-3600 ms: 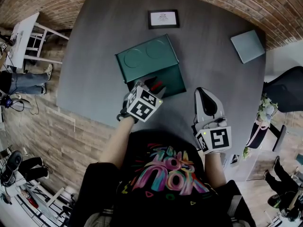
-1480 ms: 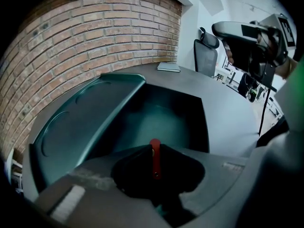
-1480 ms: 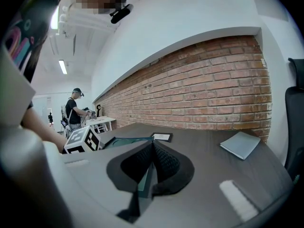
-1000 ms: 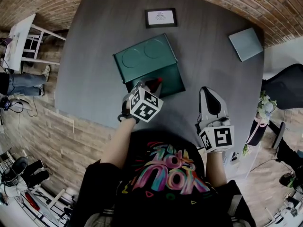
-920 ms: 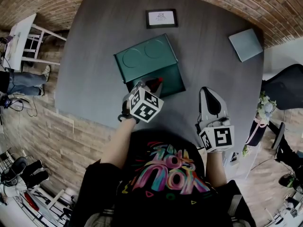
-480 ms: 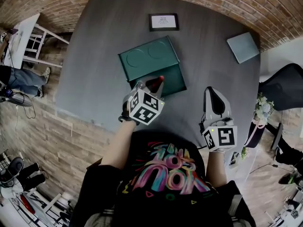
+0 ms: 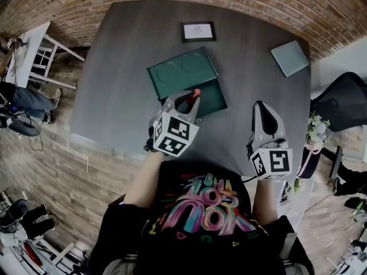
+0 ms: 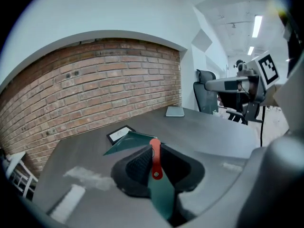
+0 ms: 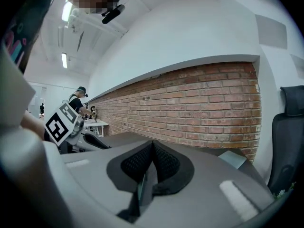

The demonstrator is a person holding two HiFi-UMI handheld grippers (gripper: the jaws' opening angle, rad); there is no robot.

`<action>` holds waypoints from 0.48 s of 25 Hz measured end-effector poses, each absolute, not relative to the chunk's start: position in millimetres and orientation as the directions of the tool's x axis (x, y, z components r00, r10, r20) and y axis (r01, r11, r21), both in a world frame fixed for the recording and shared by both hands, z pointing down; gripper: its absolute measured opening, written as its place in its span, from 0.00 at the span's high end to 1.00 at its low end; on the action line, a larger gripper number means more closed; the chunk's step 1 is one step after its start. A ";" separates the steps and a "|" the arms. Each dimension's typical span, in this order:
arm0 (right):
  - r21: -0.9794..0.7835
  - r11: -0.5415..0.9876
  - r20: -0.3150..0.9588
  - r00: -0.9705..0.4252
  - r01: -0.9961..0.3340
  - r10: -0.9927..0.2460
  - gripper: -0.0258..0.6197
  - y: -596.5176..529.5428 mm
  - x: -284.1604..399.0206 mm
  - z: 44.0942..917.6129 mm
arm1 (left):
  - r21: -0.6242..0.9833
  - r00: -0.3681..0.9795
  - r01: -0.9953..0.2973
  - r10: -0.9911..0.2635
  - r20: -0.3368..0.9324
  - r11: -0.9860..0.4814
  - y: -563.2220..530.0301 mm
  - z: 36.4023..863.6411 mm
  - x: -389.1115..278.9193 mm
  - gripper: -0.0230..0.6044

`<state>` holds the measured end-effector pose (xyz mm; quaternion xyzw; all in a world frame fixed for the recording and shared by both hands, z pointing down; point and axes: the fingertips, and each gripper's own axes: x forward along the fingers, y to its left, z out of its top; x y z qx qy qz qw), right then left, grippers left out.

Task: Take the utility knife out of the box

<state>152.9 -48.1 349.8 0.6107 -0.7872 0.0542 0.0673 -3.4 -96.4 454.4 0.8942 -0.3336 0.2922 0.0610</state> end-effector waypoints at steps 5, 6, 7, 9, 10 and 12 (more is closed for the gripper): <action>0.012 0.255 0.150 -0.251 -0.967 -0.956 0.96 -49.1 145.0 339.5 | -0.085 0.638 -0.652 -0.606 0.475 -0.753 -95.4 423.9 -10.4 0.88; 0.014 0.257 0.146 -0.252 -0.966 -0.956 0.96 -49.3 143.1 337.8 | -0.092 0.645 -0.653 -0.615 0.453 -0.752 -95.3 415.3 -11.8 0.88; 0.015 0.259 0.144 -0.254 -0.966 -0.956 0.96 -49.4 141.1 336.3 | -0.098 0.651 -0.654 -0.624 0.432 -0.750 -95.3 406.4 -13.3 0.88; 0.018 0.262 0.140 -0.257 -0.965 -0.956 0.96 -49.7 137.1 333.7 | -0.097 0.660 -0.662 -0.640 0.394 -0.743 -94.5 392.7 -17.6 0.88; 0.019 0.263 0.139 -0.258 -0.964 -0.956 0.96 -49.8 135.1 333.0 | -0.091 0.663 -0.669 -0.647 0.377 -0.738 -93.8 387.9 -20.2 0.88; 0.021 0.267 0.137 -0.262 -0.964 -0.955 0.96 -50.0 130.7 332.4 | -0.082 0.666 -0.681 -0.662 0.344 -0.728 -92.2 380.1 -26.1 0.88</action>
